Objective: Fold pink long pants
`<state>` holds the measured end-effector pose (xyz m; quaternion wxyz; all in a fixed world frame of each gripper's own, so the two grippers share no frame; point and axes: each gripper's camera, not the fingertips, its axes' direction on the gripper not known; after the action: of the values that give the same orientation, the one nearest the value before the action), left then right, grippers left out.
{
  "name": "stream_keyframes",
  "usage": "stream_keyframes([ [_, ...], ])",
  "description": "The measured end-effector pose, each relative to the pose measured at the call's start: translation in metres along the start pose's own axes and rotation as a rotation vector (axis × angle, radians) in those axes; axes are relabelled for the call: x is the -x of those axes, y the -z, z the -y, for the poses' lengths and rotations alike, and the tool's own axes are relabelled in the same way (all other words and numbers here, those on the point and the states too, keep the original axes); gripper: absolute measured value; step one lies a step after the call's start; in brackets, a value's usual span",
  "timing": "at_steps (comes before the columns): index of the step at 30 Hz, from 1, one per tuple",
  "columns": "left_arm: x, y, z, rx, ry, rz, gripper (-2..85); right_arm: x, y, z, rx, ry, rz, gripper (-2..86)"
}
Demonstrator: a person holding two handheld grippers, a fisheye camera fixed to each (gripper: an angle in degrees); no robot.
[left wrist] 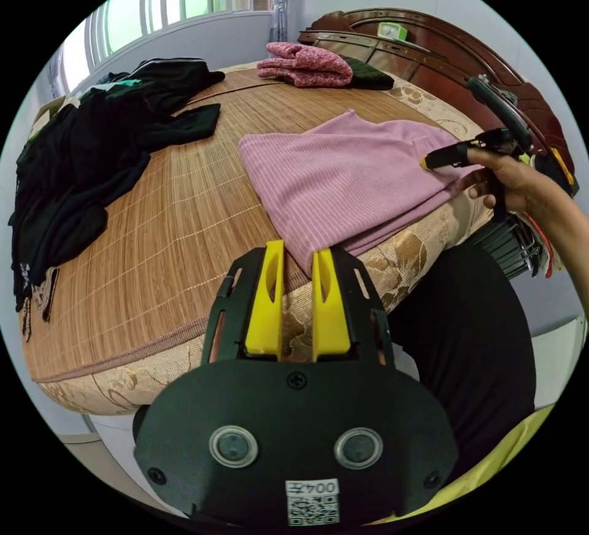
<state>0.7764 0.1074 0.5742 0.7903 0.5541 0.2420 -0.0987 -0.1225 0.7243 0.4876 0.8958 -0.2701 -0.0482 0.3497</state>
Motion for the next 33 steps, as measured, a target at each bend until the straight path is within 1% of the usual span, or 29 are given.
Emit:
stream_keyframes([
  [3, 0.018, -0.015, 0.0, 0.014, 0.049, -0.025, 7.1, -0.002, 0.01, -0.024, -0.109, -0.037, 0.059, 0.3],
  [5, 0.031, -0.022, -0.002, 0.023, 0.081, -0.044, 7.5, -0.002, 0.025, -0.058, -0.299, -0.069, 0.21, 2.6],
  [6, 0.041, -0.024, -0.006, 0.015, 0.103, -0.065, 8.1, -0.002, 0.026, -0.067, -0.314, -0.079, 0.263, 4.1],
  [8, 0.058, -0.022, -0.014, -0.028, 0.126, -0.119, 9.6, -0.001, 0.021, -0.103, -0.367, -0.083, 0.544, 11.5],
  [11, 0.095, -0.026, -0.022, -0.052, 0.157, -0.226, 11.4, 0.008, 0.001, -0.148, -0.483, -0.101, 0.696, 15.1],
  [14, 0.13, -0.034, -0.011, -0.026, 0.139, -0.294, 12.7, 0.012, -0.019, -0.175, -0.523, -0.122, 0.75, 16.1],
  [16, 0.162, -0.041, 0.001, -0.061, 0.176, -0.355, 13.3, 0.006, -0.02, -0.181, -0.596, -0.158, 0.785, 16.4],
  [19, 0.192, -0.069, 0.026, 0.012, 0.192, -0.441, 13.9, 0.001, -0.033, -0.184, -0.595, -0.201, 0.813, 16.9],
  [23, 0.197, -0.113, 0.054, 0.094, 0.134, -0.356, 14.5, -0.001, -0.05, -0.192, -0.603, -0.266, 0.832, 16.9],
  [28, 0.203, -0.187, 0.094, 0.204, 0.186, -0.442, 14.4, 0.002, -0.061, -0.193, -0.597, -0.314, 0.831, 16.9],
  [30, 0.199, -0.207, 0.101, 0.236, 0.173, -0.431, 13.4, 0.006, -0.064, -0.192, -0.585, -0.313, 0.838, 16.9],
  [33, 0.192, -0.224, 0.103, 0.215, 0.149, -0.396, 10.5, 0.014, -0.067, -0.189, -0.582, -0.301, 0.834, 16.6],
])
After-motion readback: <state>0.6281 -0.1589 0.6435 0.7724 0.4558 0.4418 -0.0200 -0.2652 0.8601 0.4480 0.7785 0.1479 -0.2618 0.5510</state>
